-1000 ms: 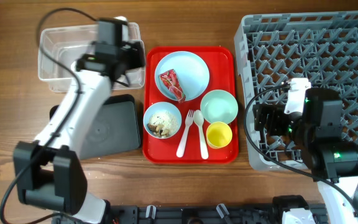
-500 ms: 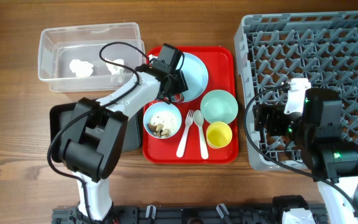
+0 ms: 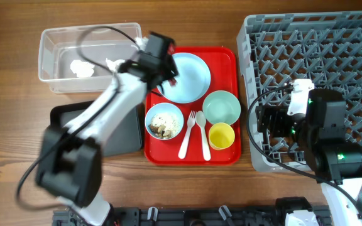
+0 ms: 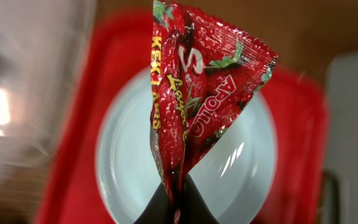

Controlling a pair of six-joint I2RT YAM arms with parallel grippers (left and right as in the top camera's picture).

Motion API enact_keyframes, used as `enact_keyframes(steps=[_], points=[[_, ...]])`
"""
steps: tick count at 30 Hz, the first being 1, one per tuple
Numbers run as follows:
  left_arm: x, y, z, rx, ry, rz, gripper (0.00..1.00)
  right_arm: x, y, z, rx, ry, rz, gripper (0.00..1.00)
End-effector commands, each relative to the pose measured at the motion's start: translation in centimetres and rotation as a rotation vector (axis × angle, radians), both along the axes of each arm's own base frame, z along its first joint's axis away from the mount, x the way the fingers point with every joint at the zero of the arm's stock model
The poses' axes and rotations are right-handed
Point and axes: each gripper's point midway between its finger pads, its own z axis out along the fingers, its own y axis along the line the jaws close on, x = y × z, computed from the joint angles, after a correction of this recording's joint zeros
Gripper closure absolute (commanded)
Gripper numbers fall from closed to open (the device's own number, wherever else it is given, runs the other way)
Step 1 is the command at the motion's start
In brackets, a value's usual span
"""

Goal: Sort waste into correct bins and load items into the dishwasher rack
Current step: 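Grasp the red wrapper with the left gripper and drop it in the clear bin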

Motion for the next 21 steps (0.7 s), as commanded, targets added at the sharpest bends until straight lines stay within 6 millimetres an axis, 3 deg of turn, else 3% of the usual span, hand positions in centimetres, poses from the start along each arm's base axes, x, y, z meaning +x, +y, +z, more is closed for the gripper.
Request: enact_keyframes(steps=[1, 4, 5, 6, 8, 11, 12, 14, 16, 21], points=[[2.0, 9.2, 4.8, 0.039, -0.099, 0.193, 0.96, 0.3, 0.3, 1.1, 0.025, -0.022, -0.001, 0.00], [2.8, 15.0, 3.0, 0.058, -0.052, 0.318, 0.96, 0.3, 0.3, 1.1, 0.025, -0.022, -0.001, 0.00], [2.9, 15.9, 2.1, 0.064, -0.031, 0.339, 0.89, 0.3, 0.3, 1.1, 0.025, -0.022, -0.001, 0.00], [2.9, 16.6, 1.2, 0.069, -0.011, 0.353, 0.82, 0.3, 0.3, 1.1, 0.025, -0.022, -0.001, 0.00], [3.0, 16.8, 0.8, 0.088, -0.007, 0.333, 0.57, 0.3, 0.3, 1.1, 0.025, -0.022, -0.001, 0.00], [2.7, 16.2, 3.0, 0.122, -0.054, 0.259, 0.47, 0.3, 0.3, 1.1, 0.025, -0.022, -0.001, 0.00], [1.7, 15.1, 4.8, 0.123, -0.070, 0.227, 0.40, 0.3, 0.3, 1.1, 0.025, -0.022, -0.001, 0.00], [-0.7, 12.2, 5.3, 0.096, -0.020, 0.133, 0.40, 0.2, 0.3, 1.1, 0.025, -0.022, -0.001, 0.00], [-4.3, 7.3, 3.6, 0.086, 0.106, -0.020, 0.40, 0.2, 0.4, 1.1, 0.027, -0.021, 0.001, 0.00], [-10.5, -1.4, -1.5, 0.177, 0.278, -0.285, 0.40, 0.2, 0.4, 1.0, 0.027, -0.019, 0.001, 0.00]])
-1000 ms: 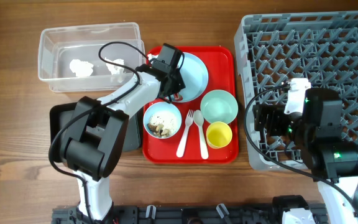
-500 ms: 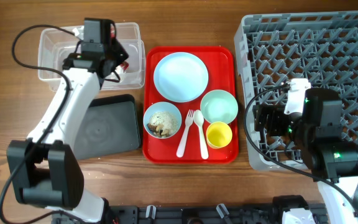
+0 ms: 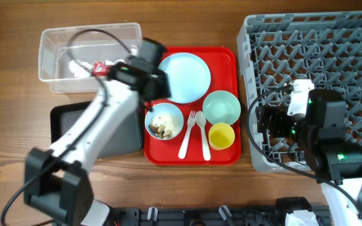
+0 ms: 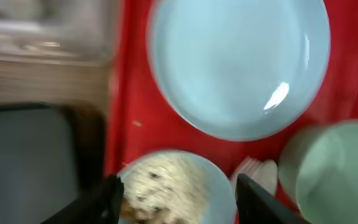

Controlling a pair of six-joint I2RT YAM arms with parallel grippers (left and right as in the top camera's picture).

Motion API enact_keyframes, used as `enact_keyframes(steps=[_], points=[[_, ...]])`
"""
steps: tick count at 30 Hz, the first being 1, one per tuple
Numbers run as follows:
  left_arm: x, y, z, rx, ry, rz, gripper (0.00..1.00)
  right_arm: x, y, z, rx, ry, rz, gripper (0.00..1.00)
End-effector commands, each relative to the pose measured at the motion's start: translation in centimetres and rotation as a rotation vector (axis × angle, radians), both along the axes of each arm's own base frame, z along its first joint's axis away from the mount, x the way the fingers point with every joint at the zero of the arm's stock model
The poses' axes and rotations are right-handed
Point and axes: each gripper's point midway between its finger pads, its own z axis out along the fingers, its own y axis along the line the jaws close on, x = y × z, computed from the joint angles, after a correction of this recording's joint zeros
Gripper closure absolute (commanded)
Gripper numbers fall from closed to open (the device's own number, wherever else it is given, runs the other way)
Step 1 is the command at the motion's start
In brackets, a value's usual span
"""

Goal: Sort waste into correct bins and load items into the dishwasher rack
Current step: 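Grasp the red wrapper with the left gripper and drop it in the clear bin, then lift the blue bowl with the left gripper and tip scraps onto the black tray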

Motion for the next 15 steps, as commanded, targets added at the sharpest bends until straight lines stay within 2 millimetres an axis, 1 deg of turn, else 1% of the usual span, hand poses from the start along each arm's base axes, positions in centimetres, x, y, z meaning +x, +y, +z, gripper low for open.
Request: enact_keyframes(steps=[1, 2, 5, 6, 7, 8, 9, 10, 13, 14, 15], points=[[-3.6, -5.3, -4.2, 0.049, 0.108, -0.179, 0.40, 0.2, 0.4, 1.1, 0.027, -0.021, 0.001, 0.00], [-4.5, -6.4, -5.6, 0.068, 0.140, -0.216, 0.40, 0.2, 0.4, 1.1, 0.027, -0.020, 0.001, 0.00], [-6.1, -7.9, -8.2, 0.105, 0.197, -0.259, 0.41, 0.2, 0.4, 1.0, 0.027, -0.019, 0.001, 0.00], [-6.6, -8.2, -9.2, 0.122, 0.220, -0.275, 0.43, 0.1, 0.4, 1.0, 0.027, -0.015, 0.001, 0.00], [-7.0, -8.4, -10.3, 0.137, 0.243, -0.280, 0.51, 0.1, 0.4, 1.0, 0.027, -0.015, 0.001, 0.00], [-7.1, -8.2, -10.9, 0.146, 0.259, -0.272, 0.58, 0.1, 0.4, 1.0, 0.027, -0.015, 0.001, 0.00], [-7.2, -8.1, -11.3, 0.152, 0.268, -0.271, 0.73, 0.1, 0.4, 1.0, 0.027, -0.015, 0.001, 0.00], [-7.2, -8.1, -11.3, 0.152, 0.269, -0.271, 0.96, 0.1, 0.4, 1.0, 0.027, -0.015, 0.001, 0.00], [-6.7, -7.6, -10.4, 0.177, 0.235, -0.262, 0.96, 0.1, 0.4, 1.0, 0.027, -0.014, 0.001, 0.00], [-6.5, -7.2, -9.7, 0.195, 0.219, -0.257, 0.96, 0.1, 0.4, 1.0, 0.026, -0.014, 0.001, 0.00], [-6.5, -6.9, -8.3, 0.202, 0.203, -0.254, 0.96, 0.1, 0.4, 1.0, 0.027, -0.015, 0.001, 0.00]])
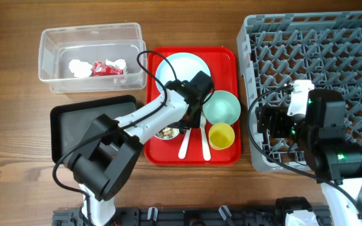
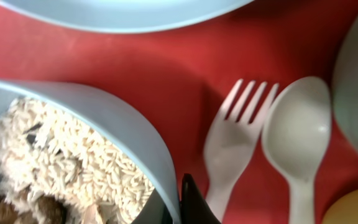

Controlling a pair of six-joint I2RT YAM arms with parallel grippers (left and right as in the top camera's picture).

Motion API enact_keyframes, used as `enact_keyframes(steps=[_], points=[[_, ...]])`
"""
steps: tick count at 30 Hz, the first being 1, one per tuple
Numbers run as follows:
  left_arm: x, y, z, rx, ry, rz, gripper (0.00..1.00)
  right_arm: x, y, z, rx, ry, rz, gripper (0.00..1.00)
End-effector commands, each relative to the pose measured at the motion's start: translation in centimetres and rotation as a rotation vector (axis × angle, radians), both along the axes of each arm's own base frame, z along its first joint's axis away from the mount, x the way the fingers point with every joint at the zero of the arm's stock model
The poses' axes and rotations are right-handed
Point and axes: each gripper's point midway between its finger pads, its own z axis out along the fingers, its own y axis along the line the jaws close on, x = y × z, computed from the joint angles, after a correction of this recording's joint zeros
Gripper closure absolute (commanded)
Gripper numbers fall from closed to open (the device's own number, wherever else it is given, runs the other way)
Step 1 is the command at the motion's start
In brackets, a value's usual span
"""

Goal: Sort waste into correct bins and load items into the dishwasher rack
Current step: 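Lift the blue bowl with the left gripper and tip scraps onto the black tray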

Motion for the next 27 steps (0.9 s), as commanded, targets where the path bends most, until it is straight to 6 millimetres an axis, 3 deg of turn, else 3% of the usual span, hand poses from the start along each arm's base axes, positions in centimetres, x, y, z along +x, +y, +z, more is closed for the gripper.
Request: enact_keyframes(steps=[1, 5, 8, 10, 14, 23, 27], points=[[0.4, 0.7, 3.5, 0.005, -0.059, 0.006, 0.96, 0.2, 0.4, 1.1, 0.023, -0.023, 0.006, 0.00], [1.1, 2.5, 9.1, -0.071, -0.150, 0.064, 0.96, 0.2, 0.4, 1.1, 0.023, -0.023, 0.006, 0.00], [1.9, 6.8, 12.3, -0.125, -0.167, 0.190, 0.96, 0.2, 0.4, 1.1, 0.023, -0.023, 0.006, 0.00], [2.1, 8.9, 12.6, -0.174, -0.120, 0.268, 0.96, 0.2, 0.4, 1.1, 0.023, -0.023, 0.006, 0.00], [3.0, 11.4, 12.6, -0.502, -0.004, 0.251, 0.96, 0.2, 0.4, 1.1, 0.023, -0.023, 0.006, 0.00], [2.0, 16.6, 9.8, -1.147, -0.022, 0.325, 0.96, 0.2, 0.4, 1.1, 0.023, -0.022, 0.006, 0.00], [2.9, 18.8, 11.6, -1.433, -0.020, 0.490, 0.96, 0.2, 0.4, 1.1, 0.023, -0.021, 0.006, 0.00]])
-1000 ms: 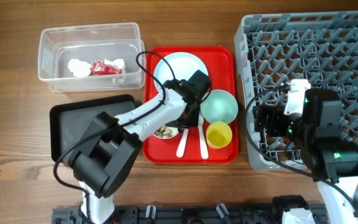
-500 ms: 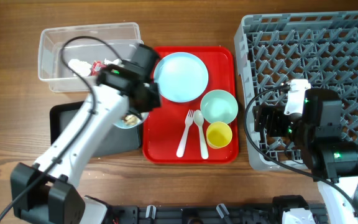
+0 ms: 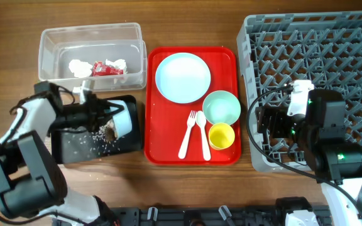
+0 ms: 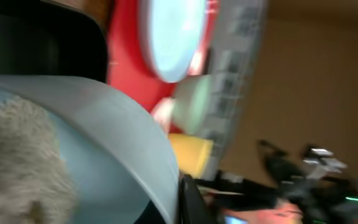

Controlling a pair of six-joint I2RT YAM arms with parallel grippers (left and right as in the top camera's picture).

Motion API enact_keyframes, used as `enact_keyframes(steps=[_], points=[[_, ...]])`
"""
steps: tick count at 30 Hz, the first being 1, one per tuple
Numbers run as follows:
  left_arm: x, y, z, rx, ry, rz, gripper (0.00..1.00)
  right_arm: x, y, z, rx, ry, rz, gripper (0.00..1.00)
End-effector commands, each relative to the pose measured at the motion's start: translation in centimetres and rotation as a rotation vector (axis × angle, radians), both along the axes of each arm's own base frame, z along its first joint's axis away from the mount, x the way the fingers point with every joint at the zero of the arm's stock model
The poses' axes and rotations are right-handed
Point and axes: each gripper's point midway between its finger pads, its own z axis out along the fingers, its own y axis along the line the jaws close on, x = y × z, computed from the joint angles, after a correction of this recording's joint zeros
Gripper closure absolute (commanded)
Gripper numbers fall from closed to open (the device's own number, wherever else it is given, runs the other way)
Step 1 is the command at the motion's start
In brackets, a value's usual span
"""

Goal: Sort waste into correct bins and load items into the dishwasher rack
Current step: 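Lift the blue bowl with the left gripper and tip scraps onto the black tray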

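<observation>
My left gripper [image 3: 110,117] is shut on the rim of the light blue bowl [image 3: 123,118], which is tipped on its side over the black tray [image 3: 74,147]. Rice and food scraps [image 3: 96,139] lie scattered on that tray. In the left wrist view the bowl's wall [image 4: 104,137] fills the frame, rice [image 4: 17,162] still clings inside it, and my left gripper [image 4: 180,200] pinches its edge. The right gripper [image 3: 264,121] hovers over the left edge of the grey dishwasher rack [image 3: 319,56]; its jaws are not clear from above.
The red tray [image 3: 156,147] holds a blue plate [image 3: 182,77], green bowl [image 3: 222,108], yellow cup [image 3: 221,135], white fork [image 3: 187,134] and spoon [image 3: 203,137]. A clear bin [image 3: 55,41] at the back left holds a red wrapper [image 3: 104,68] and white tissue [image 3: 78,66].
The rice bowl has left the red tray. My left gripper now holds it tipped on its side over the black tray, and rice has spilled onto that tray. The right arm is unmoved.
My left gripper first held a red wrapper above the blue plate. Then the wrapper lay in the clear bin and the gripper was open over the red tray. Then it was shut on the rice bowl's rim, and now the bowl is tipped over the black tray.
</observation>
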Motion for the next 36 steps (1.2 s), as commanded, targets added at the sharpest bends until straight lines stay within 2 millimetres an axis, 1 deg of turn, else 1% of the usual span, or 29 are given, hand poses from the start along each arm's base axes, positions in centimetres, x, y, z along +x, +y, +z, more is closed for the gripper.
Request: enact_keyframes(steps=[1, 3, 6, 7, 8, 9, 10, 11, 12, 13, 14, 15, 16, 20, 21, 23, 24, 25, 26, 27, 28, 29, 30, 32, 33, 34, 35, 36], points=[[1.0, 1.4, 2.9, -0.221, -0.044, 0.105, 0.96, 0.2, 0.3, 1.1, 0.021, -0.022, 0.004, 0.00], [1.1, 2.7, 3.2, -0.269, 0.020, 0.174, 0.96, 0.2, 0.3, 1.1, 0.020, -0.022, 0.004, 0.00], [1.3, 3.4, 4.9, -0.366, 0.002, 0.216, 0.96, 0.2, 0.3, 1.1, 0.020, -0.022, 0.004, 0.00], [1.6, 4.0, 4.2, -0.317, -0.025, 0.218, 0.96, 0.2, 0.3, 1.1, 0.020, -0.022, 0.004, 0.00], [1.5, 4.4, 3.5, -0.295, 0.029, 0.235, 0.96, 0.2, 0.3, 1.1, 0.020, -0.022, 0.004, 0.00], [1.6, 4.3, 4.3, -0.335, 0.006, 0.236, 0.96, 0.2, 0.3, 1.1, 0.020, -0.022, 0.004, 0.00], [1.7, 4.3, 5.8, -0.386, -0.086, 0.230, 0.96, 0.2, 0.3, 1.1, 0.020, -0.022, 0.004, 0.00], [1.9, 4.4, 5.6, -0.363, -0.112, 0.224, 0.96, 0.2, 0.3, 1.1, 0.020, -0.022, 0.004, 0.00], [1.8, 4.7, 4.9, -0.362, -0.033, 0.243, 0.96, 0.2, 0.3, 1.1, 0.020, -0.022, 0.004, 0.00], [1.9, 4.7, 5.6, -0.404, -0.028, 0.251, 0.96, 0.2, 0.3, 1.1, 0.020, -0.022, 0.004, 0.00], [2.1, 5.0, 5.1, -0.365, -0.051, 0.248, 0.96, 0.2, 0.3, 1.0, 0.020, -0.020, 0.004, 0.00], [2.2, 5.1, 4.9, -0.382, -0.002, 0.262, 0.96, 0.2, 0.3, 1.1, 0.020, -0.022, 0.004, 0.00], [2.2, 5.1, 5.8, -0.419, -0.029, 0.262, 0.96, 0.2, 0.3, 1.0, 0.020, -0.020, 0.004, 0.00], [2.2, 5.2, 6.0, -0.410, -0.050, 0.258, 0.96, 0.2, 0.3, 1.0, 0.020, -0.017, 0.004, 0.00], [2.2, 5.2, 6.0, -0.399, -0.052, 0.257, 0.96, 0.1, 0.3, 1.0, 0.020, -0.018, 0.004, 0.00], [1.8, 5.0, 5.3, -0.286, -0.044, 0.246, 0.96, 0.1, 0.3, 1.0, 0.020, -0.017, 0.004, 0.00], [1.5, 5.5, 3.4, -0.117, 0.002, 0.248, 0.96, 0.1, 0.3, 1.0, 0.020, -0.017, 0.004, 0.00], [1.5, 6.3, 2.1, -0.004, 0.034, 0.263, 0.96, 0.2, 0.3, 1.0, 0.020, -0.019, 0.004, 0.00], [1.6, 6.5, 2.2, -0.023, 0.103, 0.305, 0.96, 0.2, 0.3, 1.1, 0.020, -0.022, 0.004, 0.00], [1.9, 4.9, 7.0, -0.230, -0.112, 0.234, 0.96, 0.2, 0.3, 1.0, 0.020, -0.019, 0.004, 0.00], [1.6, 4.2, 9.5, -0.314, -0.253, 0.194, 0.96, 0.2, 0.3, 1.0, 0.020, -0.019, 0.004, 0.00], [1.7, 4.0, 9.4, -0.275, -0.289, 0.174, 0.96, 0.2, 0.3, 1.0, 0.020, -0.019, 0.004, 0.00], [1.7, 3.7, 7.7, -0.205, -0.205, 0.172, 0.96, 0.2, 0.3, 1.0, 0.020, -0.019, 0.004, 0.00], [1.5, 2.6, 8.2, -0.188, -0.229, 0.134, 0.96, 0.2, 0.3, 1.0, 0.020, -0.019, 0.004, 0.00], [1.2, 1.6, 8.3, -0.134, -0.243, 0.096, 0.96, 0.2, 0.3, 1.0, 0.020, -0.019, 0.004, 0.00], [0.9, 0.2, 7.8, -0.007, -0.247, 0.036, 0.96, 0.2, 0.3, 1.0, 0.020, -0.019, 0.004, 0.00], [0.8, -0.8, 7.5, 0.087, -0.239, -0.002, 0.96, 0.2, 0.3, 1.0, 0.020, -0.019, 0.004, 0.00], [1.0, -2.3, 6.9, 0.251, -0.230, -0.050, 0.96, 0.2, 0.3, 1.0, 0.020, -0.020, 0.004, 0.00]])
